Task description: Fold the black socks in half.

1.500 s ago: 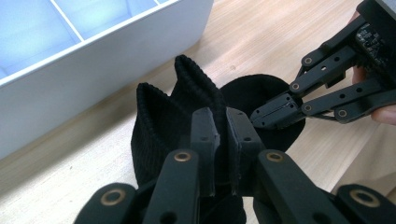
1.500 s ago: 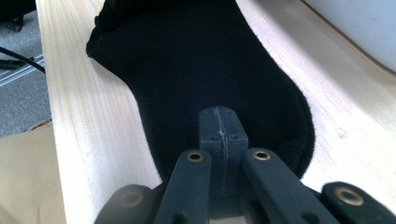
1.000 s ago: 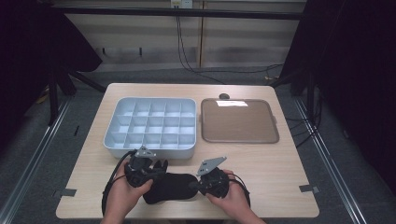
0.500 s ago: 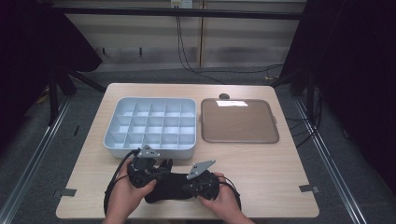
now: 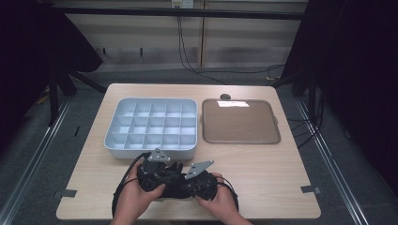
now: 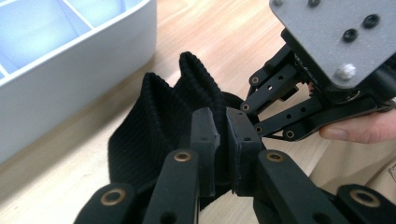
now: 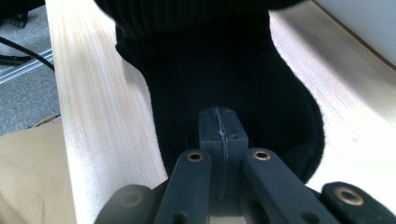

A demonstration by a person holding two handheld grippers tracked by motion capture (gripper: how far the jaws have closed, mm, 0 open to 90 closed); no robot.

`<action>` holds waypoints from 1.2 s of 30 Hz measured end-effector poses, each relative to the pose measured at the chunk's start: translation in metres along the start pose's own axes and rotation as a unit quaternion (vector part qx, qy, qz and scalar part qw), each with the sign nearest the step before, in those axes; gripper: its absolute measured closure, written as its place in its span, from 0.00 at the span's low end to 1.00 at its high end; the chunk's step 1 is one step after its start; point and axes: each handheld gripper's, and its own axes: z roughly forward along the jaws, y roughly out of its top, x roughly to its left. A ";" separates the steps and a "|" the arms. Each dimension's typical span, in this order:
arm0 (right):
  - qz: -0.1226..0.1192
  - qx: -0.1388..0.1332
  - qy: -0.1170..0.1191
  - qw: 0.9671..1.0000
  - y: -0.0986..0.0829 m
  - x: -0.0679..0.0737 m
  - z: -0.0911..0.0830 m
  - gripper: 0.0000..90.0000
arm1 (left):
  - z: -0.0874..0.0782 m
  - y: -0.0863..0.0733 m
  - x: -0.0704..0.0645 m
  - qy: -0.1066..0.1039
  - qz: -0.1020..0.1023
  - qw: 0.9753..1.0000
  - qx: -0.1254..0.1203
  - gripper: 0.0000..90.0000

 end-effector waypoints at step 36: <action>-0.034 0.046 0.002 0.998 -0.030 -0.011 -0.065 0.99 | 0.017 -0.009 0.005 -0.001 -0.011 1.000 0.023 0.92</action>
